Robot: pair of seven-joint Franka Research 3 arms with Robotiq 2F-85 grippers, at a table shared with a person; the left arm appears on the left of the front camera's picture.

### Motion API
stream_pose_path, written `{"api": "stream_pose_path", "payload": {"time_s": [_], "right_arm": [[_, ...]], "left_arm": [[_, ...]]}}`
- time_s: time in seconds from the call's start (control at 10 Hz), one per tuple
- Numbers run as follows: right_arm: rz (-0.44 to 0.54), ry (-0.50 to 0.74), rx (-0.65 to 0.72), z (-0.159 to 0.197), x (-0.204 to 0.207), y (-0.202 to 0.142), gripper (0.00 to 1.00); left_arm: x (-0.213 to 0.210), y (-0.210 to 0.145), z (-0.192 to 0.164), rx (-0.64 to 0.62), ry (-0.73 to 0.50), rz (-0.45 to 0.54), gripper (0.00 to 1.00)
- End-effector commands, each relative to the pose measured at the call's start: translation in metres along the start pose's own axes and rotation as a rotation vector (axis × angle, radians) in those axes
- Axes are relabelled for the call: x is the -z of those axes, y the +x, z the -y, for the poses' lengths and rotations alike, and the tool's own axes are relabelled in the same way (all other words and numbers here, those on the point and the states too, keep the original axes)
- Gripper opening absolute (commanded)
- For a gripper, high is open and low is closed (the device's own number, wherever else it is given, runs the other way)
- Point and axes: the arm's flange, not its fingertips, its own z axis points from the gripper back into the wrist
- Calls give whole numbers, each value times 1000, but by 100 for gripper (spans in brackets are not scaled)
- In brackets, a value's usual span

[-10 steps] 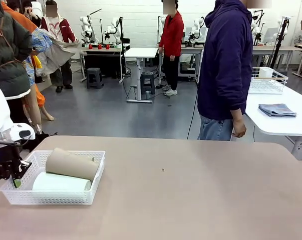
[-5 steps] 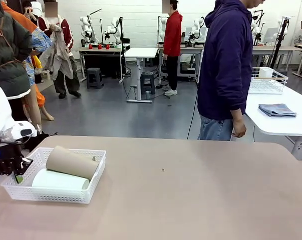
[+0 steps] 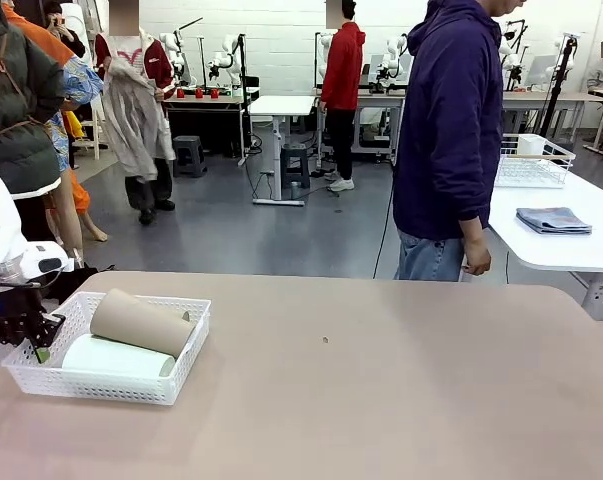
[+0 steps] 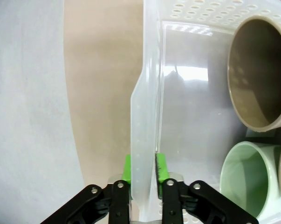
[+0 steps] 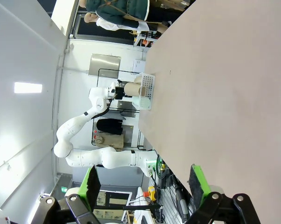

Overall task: Clean and organize the cups into the basket.
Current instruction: Move the Organizing basket back to the left side of the table.

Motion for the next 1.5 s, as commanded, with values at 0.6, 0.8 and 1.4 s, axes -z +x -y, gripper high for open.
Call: {"api": "stream_pose_path", "payload": {"time_s": [0.6, 0.8, 1.4], "right_arm": [[5, -10, -3, -2, 3, -1, 100], [5, -10, -3, -2, 3, -1, 100], [5, -10, -3, -2, 3, -1, 100]], "left_arm": [[-6, -5, -6, 27, 3, 27, 100], [-8, -7, -6, 19, 6, 32, 100], [-173, -104, 7, -85, 17, 235, 100]]}}
